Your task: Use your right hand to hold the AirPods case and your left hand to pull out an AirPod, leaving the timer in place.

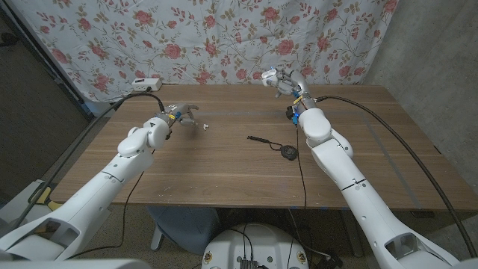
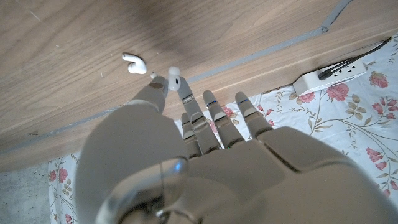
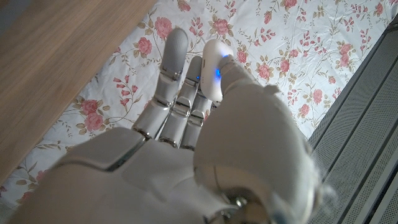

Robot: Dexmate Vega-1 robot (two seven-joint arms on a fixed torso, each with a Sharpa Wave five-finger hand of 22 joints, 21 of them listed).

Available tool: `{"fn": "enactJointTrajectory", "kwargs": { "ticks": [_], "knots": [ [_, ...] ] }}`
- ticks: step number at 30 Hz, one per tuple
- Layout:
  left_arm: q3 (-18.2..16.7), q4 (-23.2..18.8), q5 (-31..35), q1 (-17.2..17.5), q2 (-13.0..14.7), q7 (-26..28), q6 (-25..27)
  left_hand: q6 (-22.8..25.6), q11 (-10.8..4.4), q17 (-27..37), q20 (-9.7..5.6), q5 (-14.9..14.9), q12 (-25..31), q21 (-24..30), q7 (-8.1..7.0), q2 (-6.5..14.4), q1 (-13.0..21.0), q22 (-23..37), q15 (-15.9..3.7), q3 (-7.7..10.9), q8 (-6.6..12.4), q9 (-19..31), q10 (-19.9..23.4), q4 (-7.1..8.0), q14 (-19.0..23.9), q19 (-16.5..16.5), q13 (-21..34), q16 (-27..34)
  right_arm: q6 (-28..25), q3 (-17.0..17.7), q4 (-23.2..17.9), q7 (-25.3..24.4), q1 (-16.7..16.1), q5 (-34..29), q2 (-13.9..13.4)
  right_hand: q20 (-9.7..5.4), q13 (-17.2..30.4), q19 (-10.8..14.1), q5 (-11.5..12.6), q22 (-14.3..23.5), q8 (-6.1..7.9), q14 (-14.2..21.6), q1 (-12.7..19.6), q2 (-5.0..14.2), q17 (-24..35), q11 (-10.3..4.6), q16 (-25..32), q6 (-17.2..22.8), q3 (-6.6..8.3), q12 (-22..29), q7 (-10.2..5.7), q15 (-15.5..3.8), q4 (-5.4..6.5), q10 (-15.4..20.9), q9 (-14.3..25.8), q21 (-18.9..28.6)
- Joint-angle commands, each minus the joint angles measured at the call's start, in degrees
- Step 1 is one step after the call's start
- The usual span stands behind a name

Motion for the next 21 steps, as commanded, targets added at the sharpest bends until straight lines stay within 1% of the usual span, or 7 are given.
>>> {"fn": "enactJointTrajectory", "kwargs": {
  "ticks": [1,4,7,10,13,16,21],
  "knots": [
    [-0.11,-0.26,-0.47,0.13,0.9,-0.68,-1.53,0.06,0.97,-1.55,-0.31,-0.41,-2.34,0.43,-0.38,-1.32,-0.71,0.28,0.19,-0.18,0.36,0.17,-1.8,-0.72,-2.87,0.33,-1.32,-0.6,0.25,-0.13,-0.13,0.15,0.06,0.01,0.02,-5.8,0.79,-20.89,0.43,0.09,-0.02,3.01,0.25,0.56,0.21,-6.13,-0.09,0.49,0.32,0.5,-0.14,-9.86,-0.08,6.66,0.06,0.27],
    [-0.25,-0.11,-0.96,0.01,1.25,-0.64,-2.55,0.26,1.94,-2.49,-0.45,-0.71,-3.73,0.42,-0.5,-2.12,-1.3,0.28,0.77,-0.41,0.44,0.16,-2.95,-0.95,-4.39,0.33,-2.14,-0.87,0.2,-0.18,-0.27,0.11,-0.01,-0.09,0.02,-5.78,0.8,-20.89,0.43,0.1,-0.03,3.01,0.22,0.56,0.21,-6.17,-0.09,0.47,0.3,0.51,-0.16,-9.85,-0.07,6.68,0.06,0.32],
    [-0.26,-0.46,0.27,0.53,0.75,1.0,-1.11,0.56,2.53,-3.53,-0.6,-1.63,-5.25,0.33,-0.89,-3.27,-3.88,0.27,0.78,-1.58,0.51,0.14,-3.29,-0.16,-4.9,0.23,-3.37,-0.42,0.07,-0.29,-0.52,0.09,-0.1,-0.24,0.01,-5.78,0.88,-20.91,0.44,0.1,-0.03,3.0,0.24,0.55,0.21,-6.3,-0.1,0.48,0.3,0.51,-0.14,-9.86,-0.08,6.58,0.06,0.34],
    [-1.31,-0.83,-1.44,1.15,1.07,1.28,-2.54,0.55,3.1,-4.07,-0.54,-1.98,-6.56,0.28,-0.92,-3.47,-4.64,0.27,1.05,-1.79,0.47,0.13,-4.82,-0.05,-5.57,0.18,-4.01,-0.44,-0.15,-0.4,-0.74,0.05,-0.17,-0.39,0.02,-5.78,0.8,-20.92,0.44,0.1,-0.03,3.02,0.23,0.52,0.22,-6.07,-0.09,0.47,0.28,0.51,-0.13,-9.86,-0.09,6.7,0.06,0.36],
    [-1.63,-2.11,-0.77,2.08,1.22,2.74,-2.25,0.27,3.19,-4.38,-0.56,-2.24,-7.28,0.24,-0.9,-3.57,-5.33,0.27,1.25,-2.0,0.34,0.12,-5.43,0.15,-5.88,0.1,-4.44,-0.36,-0.31,-0.55,-0.86,-0.05,-0.23,-0.6,0.05,-5.78,0.81,-20.93,0.44,0.1,-0.04,3.04,0.21,0.56,0.22,-6.15,-0.09,0.47,0.29,0.52,-0.14,-9.85,-0.06,6.7,0.05,0.38],
    [-3.29,-3.42,-2.8,3.27,1.12,4.08,-3.54,-0.43,2.94,-4.73,-0.33,-2.5,-8.45,0.17,-0.52,-3.36,-6.18,0.27,1.54,-2.14,0.09,0.11,-6.74,0.43,-6.45,-0.06,-5.02,-0.27,-0.46,-0.78,-0.93,-0.43,-0.3,-0.92,0.26,-5.79,0.83,-20.96,0.45,0.09,-0.05,3.02,0.24,0.57,0.21,-6.23,-0.11,0.44,0.31,0.51,-0.16,-9.85,-0.08,6.65,0.05,0.39],
    [-4.69,-5.47,-3.46,4.66,1.57,6.13,-4.59,-0.71,3.13,-4.99,-0.38,-2.69,-9.33,0.17,-0.66,-3.31,-7.28,0.28,1.7,-2.43,0.04,0.11,-7.55,0.82,-6.86,-0.03,-5.51,-0.16,-0.27,-1.15,-0.97,-1.55,-0.36,-1.78,0.74,-5.8,0.84,-21.0,0.45,0.09,-0.04,3.03,0.24,0.58,0.21,-6.14,-0.11,0.45,0.31,0.53,-0.11,-9.85,-0.08,6.69,0.06,0.4]
  ]
}}
